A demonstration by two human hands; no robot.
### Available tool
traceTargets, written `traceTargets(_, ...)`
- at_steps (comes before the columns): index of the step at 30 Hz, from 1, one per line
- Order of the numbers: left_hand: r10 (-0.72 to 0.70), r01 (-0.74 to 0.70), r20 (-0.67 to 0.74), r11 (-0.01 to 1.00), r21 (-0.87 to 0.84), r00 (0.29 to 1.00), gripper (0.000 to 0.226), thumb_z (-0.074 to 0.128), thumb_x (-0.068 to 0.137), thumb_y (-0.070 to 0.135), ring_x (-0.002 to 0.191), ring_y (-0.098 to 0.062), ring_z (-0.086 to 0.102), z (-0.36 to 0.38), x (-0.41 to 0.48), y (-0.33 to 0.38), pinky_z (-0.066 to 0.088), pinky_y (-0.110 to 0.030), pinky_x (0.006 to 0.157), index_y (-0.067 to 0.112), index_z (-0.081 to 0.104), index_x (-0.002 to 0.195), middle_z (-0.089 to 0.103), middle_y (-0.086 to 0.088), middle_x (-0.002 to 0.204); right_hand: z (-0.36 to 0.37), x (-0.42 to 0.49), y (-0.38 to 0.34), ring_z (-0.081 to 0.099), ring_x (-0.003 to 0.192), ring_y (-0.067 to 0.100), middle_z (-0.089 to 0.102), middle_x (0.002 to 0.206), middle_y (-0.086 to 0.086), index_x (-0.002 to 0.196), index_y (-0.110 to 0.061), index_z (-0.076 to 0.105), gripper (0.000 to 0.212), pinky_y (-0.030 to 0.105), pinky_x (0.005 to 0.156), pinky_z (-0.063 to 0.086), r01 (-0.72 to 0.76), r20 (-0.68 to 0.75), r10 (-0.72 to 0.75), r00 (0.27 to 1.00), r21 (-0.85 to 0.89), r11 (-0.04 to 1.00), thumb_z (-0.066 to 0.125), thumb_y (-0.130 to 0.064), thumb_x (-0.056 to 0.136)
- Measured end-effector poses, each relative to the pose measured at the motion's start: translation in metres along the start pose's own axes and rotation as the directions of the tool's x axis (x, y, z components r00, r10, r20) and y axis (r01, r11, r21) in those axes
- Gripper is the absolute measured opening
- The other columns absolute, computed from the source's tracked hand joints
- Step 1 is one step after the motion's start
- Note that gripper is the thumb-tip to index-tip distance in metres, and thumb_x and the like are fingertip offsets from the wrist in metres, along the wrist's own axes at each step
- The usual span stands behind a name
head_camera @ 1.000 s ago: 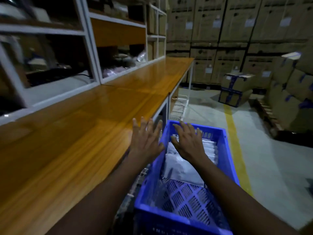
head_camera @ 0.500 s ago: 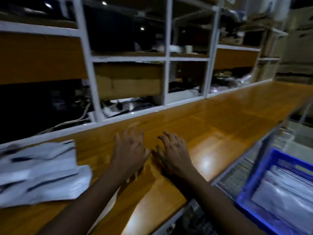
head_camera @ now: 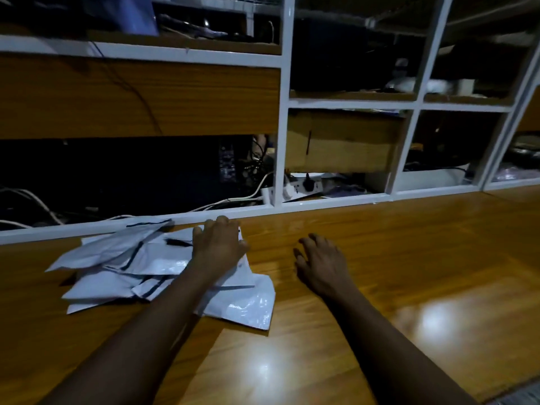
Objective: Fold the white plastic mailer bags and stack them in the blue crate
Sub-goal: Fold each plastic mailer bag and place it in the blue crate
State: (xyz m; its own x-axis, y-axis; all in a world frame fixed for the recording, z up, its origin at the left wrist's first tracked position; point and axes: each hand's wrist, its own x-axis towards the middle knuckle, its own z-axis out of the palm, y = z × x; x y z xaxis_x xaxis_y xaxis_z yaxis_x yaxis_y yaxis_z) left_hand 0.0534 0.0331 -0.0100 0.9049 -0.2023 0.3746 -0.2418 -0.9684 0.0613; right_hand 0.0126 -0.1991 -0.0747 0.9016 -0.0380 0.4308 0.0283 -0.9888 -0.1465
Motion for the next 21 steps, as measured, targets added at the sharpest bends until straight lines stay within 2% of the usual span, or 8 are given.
traceTargets(2, -0.050, 0.049, 0.063, 0.998, 0.026, 0.997, 0.061, 0.057, 0.088, 0.058, 0.129, -0.032, 0.042, 0.005, 0.014, -0.007, 0.039, -0.047, 0.102, 0.030, 0.045, 0.141, 0.044, -0.005, 0.144, 0.001, 0.008, 0.000, 0.042, 0.132, 0.027, 0.043, 0.150, 0.004, 0.138, -0.028, 0.047, 0.045, 0.043, 0.103, 0.037, -0.038, 0.029, 0.038, 0.999, 0.013, 0.999, 0.045, -0.045, 0.096)
traceTargets(6, -0.120, 0.117, 0.243, 0.993, 0.024, 0.963, 0.077, 0.056, 0.088, 0.063, 0.143, -0.047, 0.015, 0.020, 0.034, -0.012, 0.024, -0.073, 0.104, 0.039, 0.023, 0.153, 0.014, -0.011, 0.160, 0.004, 0.014, 0.000, 0.037, 0.138, 0.027, 0.038, 0.154, 0.003, 0.143, -0.029, 0.042, 0.050, 0.044, 0.108, 0.033, -0.059, 0.055, 0.057, 0.997, 0.025, 0.998, 0.046, -0.048, 0.096)
traceTargets(8, -0.115, 0.112, 0.275, 0.993, 0.026, 0.955, 0.077, 0.053, 0.089, 0.064, 0.146, -0.050, 0.001, 0.026, 0.040, -0.011, 0.012, -0.077, 0.105, 0.040, 0.019, 0.154, 0.004, -0.010, 0.164, 0.004, 0.015, 0.001, 0.037, 0.138, 0.027, 0.039, 0.154, 0.004, 0.143, -0.028, 0.043, 0.049, 0.044, 0.108, 0.033, -0.056, 0.037, 0.055, 0.998, 0.029, 0.998, 0.044, -0.047, 0.098)
traceTargets(10, -0.139, 0.141, 0.291, 0.990, 0.015, 0.946, 0.073, 0.052, 0.090, 0.062, 0.145, -0.052, -0.005, 0.035, 0.044, -0.010, 0.007, -0.077, 0.106, 0.039, 0.023, 0.153, 0.000, -0.011, 0.164, 0.004, 0.015, 0.001, 0.038, 0.137, 0.027, 0.040, 0.153, 0.004, 0.142, -0.027, 0.044, 0.047, 0.044, 0.107, 0.034, -0.054, 0.027, 0.053, 0.998, 0.036, 0.998, 0.042, -0.047, 0.099)
traceTargets(15, -0.201, 0.222, 0.300, 0.974, -0.038, 0.933, 0.056, 0.048, 0.095, 0.056, 0.138, -0.051, 0.014, 0.058, 0.047, -0.011, 0.023, -0.068, 0.108, 0.029, 0.045, 0.143, 0.017, -0.016, 0.156, 0.006, 0.016, 0.004, 0.038, 0.136, 0.027, 0.040, 0.153, 0.003, 0.143, -0.028, 0.044, 0.047, 0.043, 0.106, 0.035, -0.063, 0.028, 0.062, 0.998, 0.066, 0.996, 0.042, -0.047, 0.100)
traceTargets(18, -0.198, 0.209, 0.200, 0.977, -0.035, 0.960, 0.046, 0.049, 0.096, 0.051, 0.130, -0.045, 0.029, 0.060, 0.043, -0.011, 0.032, -0.065, 0.104, 0.026, 0.054, 0.134, 0.034, -0.014, 0.141, 0.006, 0.016, 0.005, 0.038, 0.136, 0.027, 0.040, 0.153, 0.002, 0.143, -0.028, 0.043, 0.049, 0.044, 0.106, 0.036, -0.072, 0.042, 0.069, 0.997, 0.078, 0.994, 0.045, -0.048, 0.098)
traceTargets(21, -0.158, 0.163, 0.097, 0.986, -0.042, 0.983, 0.044, 0.053, 0.093, 0.052, 0.126, -0.040, 0.034, 0.050, 0.037, -0.003, 0.038, -0.054, 0.100, 0.028, 0.057, 0.129, 0.040, -0.011, 0.138, 0.006, 0.017, 0.006, 0.039, 0.134, 0.026, 0.041, 0.151, 0.002, 0.142, -0.028, 0.044, 0.049, 0.045, 0.105, 0.037, -0.085, 0.036, 0.082, 0.996, 0.114, 0.990, 0.046, -0.049, 0.098)
